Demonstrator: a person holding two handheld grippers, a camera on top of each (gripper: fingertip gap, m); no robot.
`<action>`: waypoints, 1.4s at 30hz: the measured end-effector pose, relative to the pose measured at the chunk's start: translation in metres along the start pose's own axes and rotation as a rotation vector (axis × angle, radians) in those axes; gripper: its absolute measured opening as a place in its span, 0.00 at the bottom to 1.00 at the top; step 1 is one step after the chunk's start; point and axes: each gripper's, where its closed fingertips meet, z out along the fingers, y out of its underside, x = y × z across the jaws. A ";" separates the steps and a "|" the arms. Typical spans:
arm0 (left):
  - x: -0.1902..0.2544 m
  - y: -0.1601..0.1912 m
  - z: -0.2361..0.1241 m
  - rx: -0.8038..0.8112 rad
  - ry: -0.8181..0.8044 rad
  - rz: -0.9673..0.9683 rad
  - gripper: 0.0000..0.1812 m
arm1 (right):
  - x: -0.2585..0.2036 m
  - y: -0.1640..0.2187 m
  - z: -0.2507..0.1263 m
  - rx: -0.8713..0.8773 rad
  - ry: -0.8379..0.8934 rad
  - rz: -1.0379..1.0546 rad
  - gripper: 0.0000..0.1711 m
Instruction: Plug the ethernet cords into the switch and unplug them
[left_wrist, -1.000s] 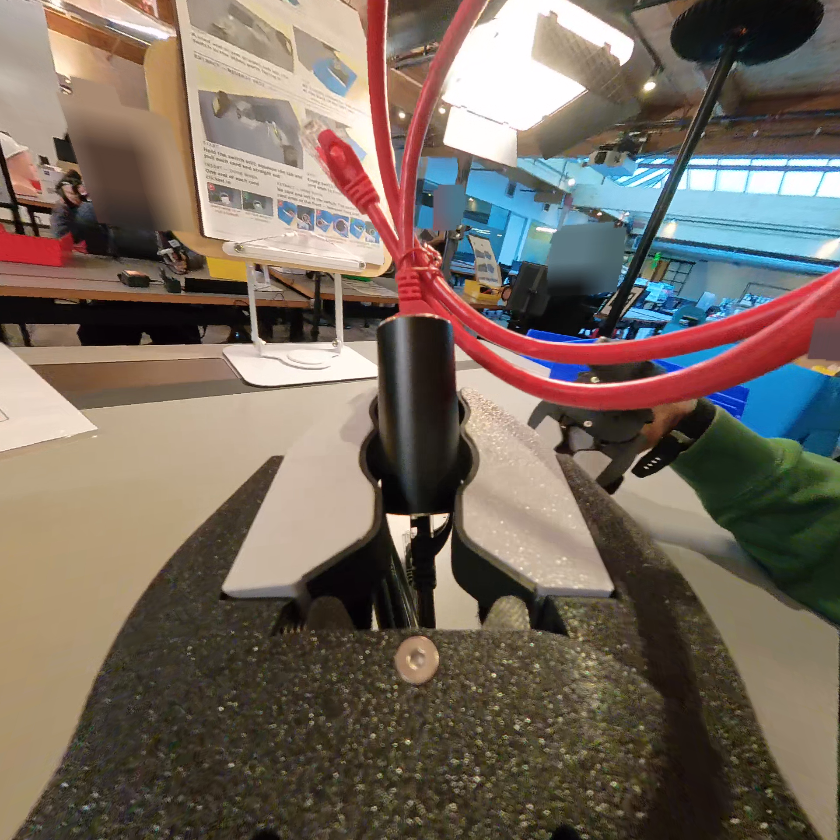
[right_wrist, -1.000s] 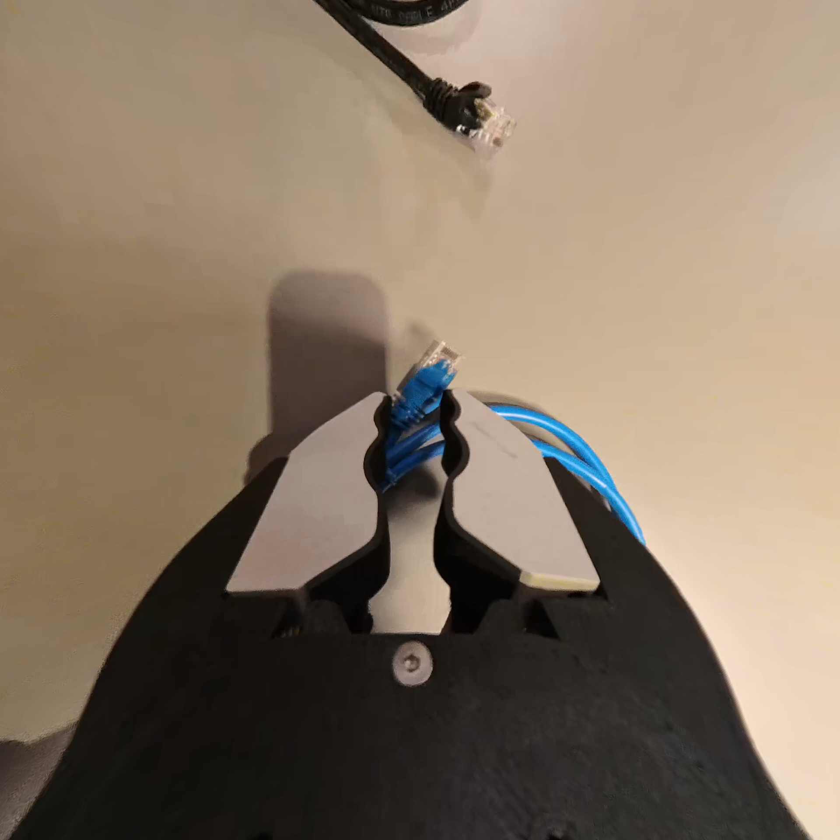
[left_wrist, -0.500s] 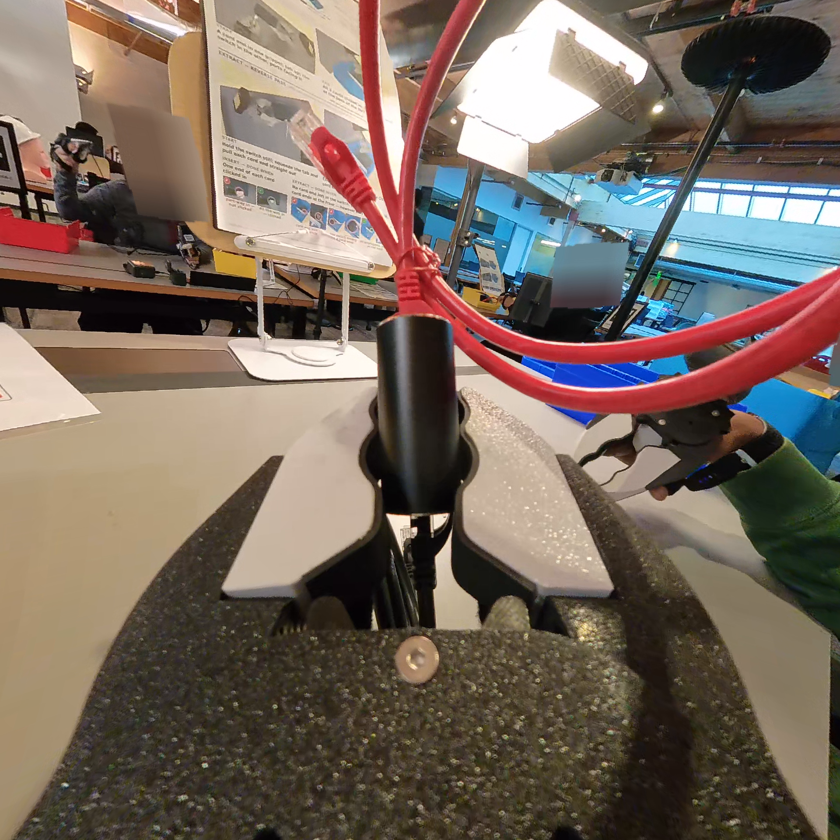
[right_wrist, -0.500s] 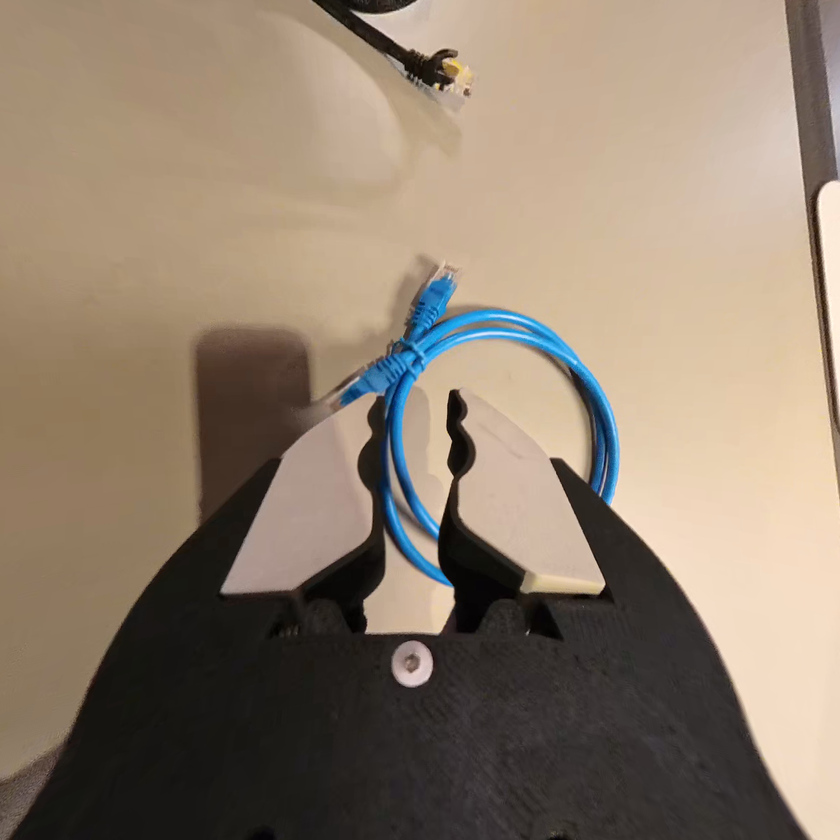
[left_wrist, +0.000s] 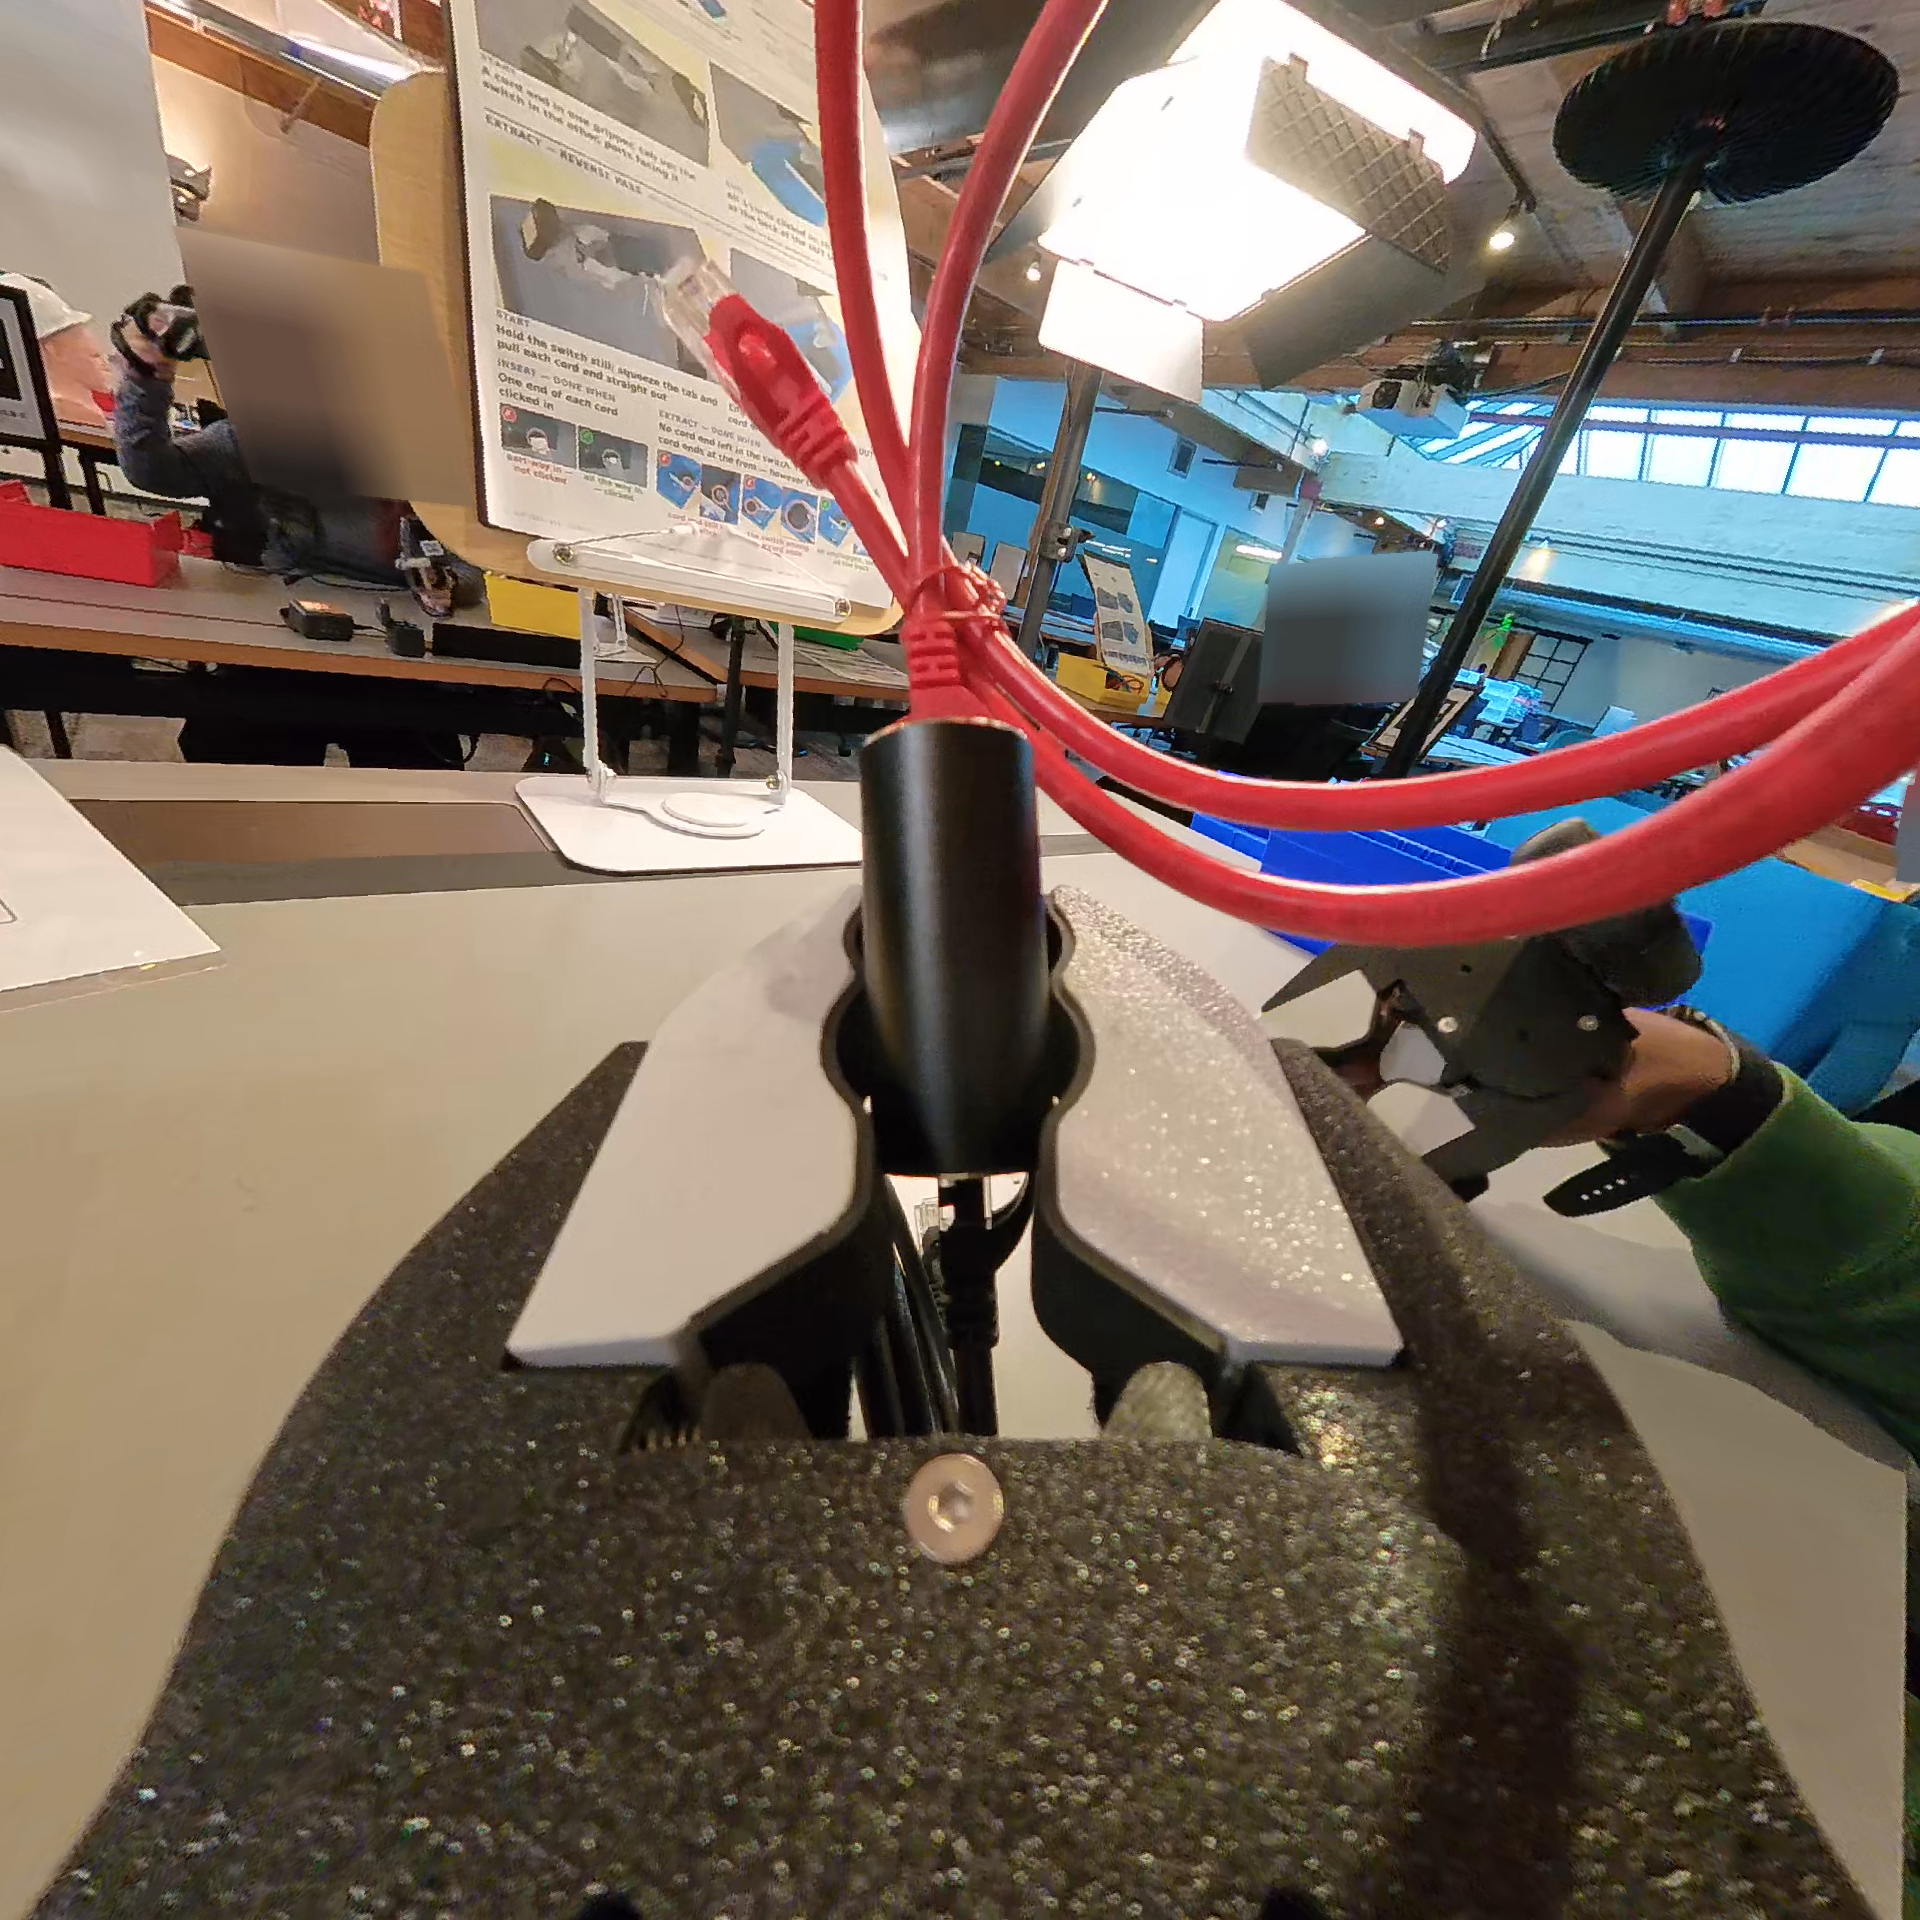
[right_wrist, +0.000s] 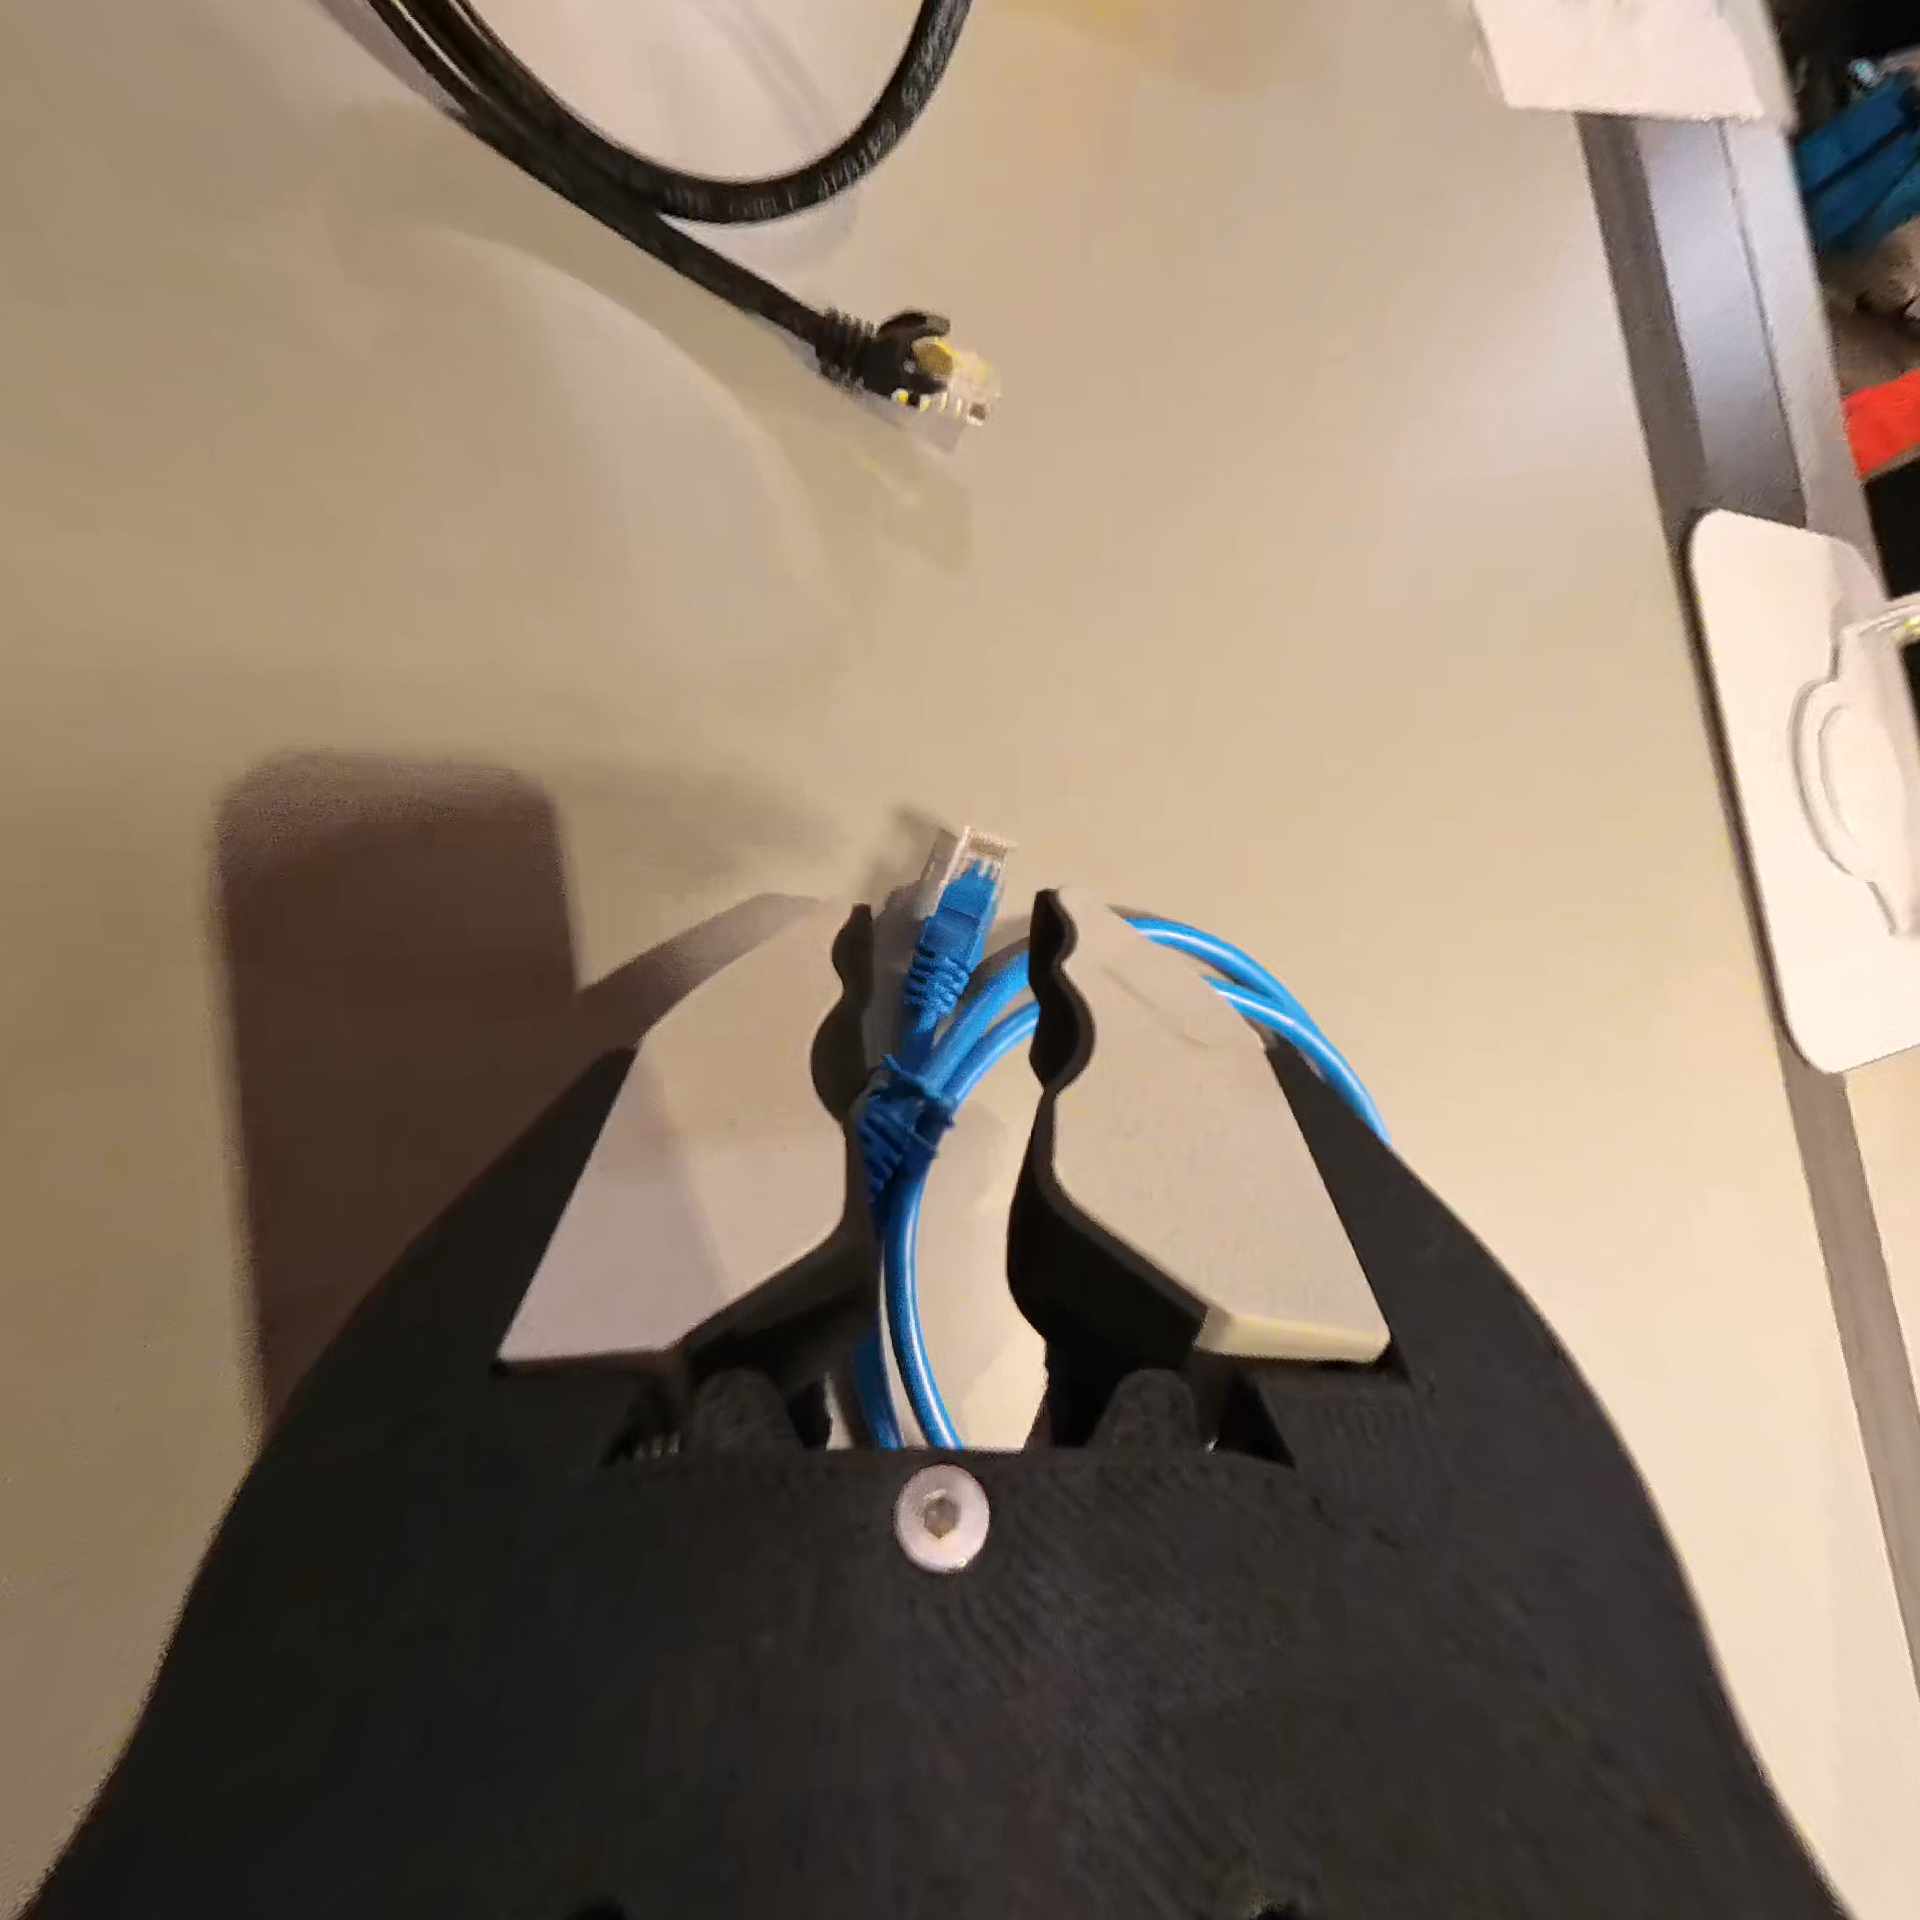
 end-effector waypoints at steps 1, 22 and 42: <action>0.001 0.000 0.000 0.000 0.004 -0.003 0.15 | 0.000 0.002 0.003 -0.017 -0.003 0.014 0.17; 0.010 0.001 0.002 0.004 0.061 -0.007 0.15 | -0.003 0.050 -0.035 -0.100 -0.212 0.205 0.36; 0.009 0.001 0.002 0.004 0.057 -0.005 0.15 | -0.039 -0.027 -0.080 0.212 -0.341 0.021 0.04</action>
